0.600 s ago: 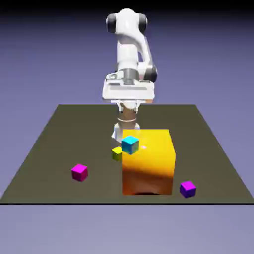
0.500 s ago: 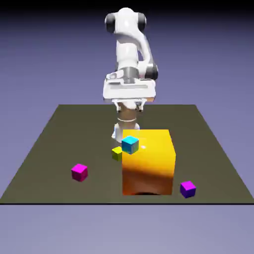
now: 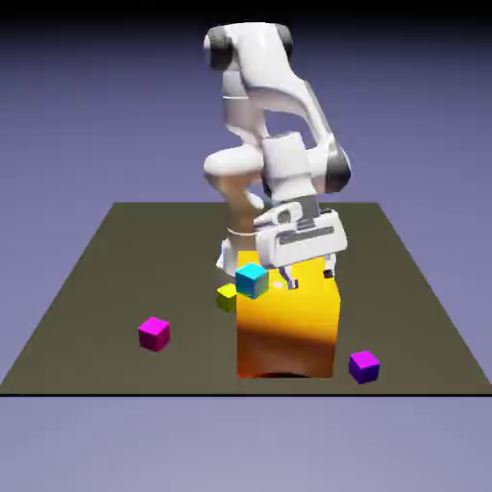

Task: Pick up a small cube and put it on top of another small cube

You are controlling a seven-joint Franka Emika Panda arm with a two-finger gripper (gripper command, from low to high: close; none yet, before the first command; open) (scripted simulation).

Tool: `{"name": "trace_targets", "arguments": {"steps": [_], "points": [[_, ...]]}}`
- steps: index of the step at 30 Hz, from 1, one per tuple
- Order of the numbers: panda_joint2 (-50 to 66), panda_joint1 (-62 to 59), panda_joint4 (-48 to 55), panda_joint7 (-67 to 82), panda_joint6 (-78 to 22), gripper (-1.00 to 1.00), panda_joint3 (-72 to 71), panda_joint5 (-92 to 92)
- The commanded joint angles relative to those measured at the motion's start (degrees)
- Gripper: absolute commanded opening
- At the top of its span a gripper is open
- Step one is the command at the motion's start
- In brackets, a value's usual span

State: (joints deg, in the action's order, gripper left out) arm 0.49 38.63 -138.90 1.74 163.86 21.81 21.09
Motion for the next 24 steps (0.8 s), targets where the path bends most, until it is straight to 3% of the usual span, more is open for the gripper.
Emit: {"name": "trace_targets", "arguments": {"steps": [1,19,24], "points": [[1.76,1.49,1.12,2.50,-0.65,0.00,1.12,1.00],[29.84,30.95,16.97,47.35,-14.76,0.00,17.79,13.15],[31.13,30.61,15.58,54.88,-19.47,0.00,17.22,9.47]]}}
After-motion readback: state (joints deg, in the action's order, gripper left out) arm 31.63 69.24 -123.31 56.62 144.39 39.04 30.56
